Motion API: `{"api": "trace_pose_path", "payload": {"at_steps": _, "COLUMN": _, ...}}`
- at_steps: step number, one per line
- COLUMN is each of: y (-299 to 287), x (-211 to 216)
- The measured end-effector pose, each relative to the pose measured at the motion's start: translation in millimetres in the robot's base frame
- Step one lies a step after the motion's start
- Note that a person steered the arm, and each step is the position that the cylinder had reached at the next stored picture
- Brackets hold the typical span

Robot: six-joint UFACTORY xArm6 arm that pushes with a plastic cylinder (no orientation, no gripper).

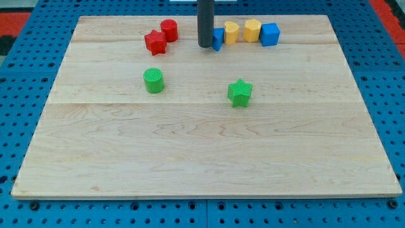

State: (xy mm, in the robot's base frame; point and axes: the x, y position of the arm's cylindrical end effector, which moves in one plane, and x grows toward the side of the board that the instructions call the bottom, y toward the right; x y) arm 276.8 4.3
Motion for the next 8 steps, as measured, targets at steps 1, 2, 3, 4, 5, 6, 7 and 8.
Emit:
{"api": "trace_pose_path", "payload": {"at_steps": 1, "y": -45, "x": 42}}
{"api": "trace_pose_path", "payload": {"at_steps": 2, "y": -111, "x": 95}}
{"api": "trace_pose_path", "payload": {"at_steps": 3, "y": -181, "x": 50}}
{"api": "trace_pose_path", "payload": {"at_steps": 4, "y": -161, "x": 26}}
{"api": "trace_pose_path", "payload": {"at_steps": 5, "y": -145, "x": -9}}
{"api": "trace_pose_path", "payload": {"at_steps": 6, "y": -130, "x": -11}}
{"api": "trace_pose_path", "payload": {"at_steps": 7, "y": -75, "x": 21}}
{"api": "trace_pose_path", "payload": {"at_steps": 8, "y": -48, "x": 62}}
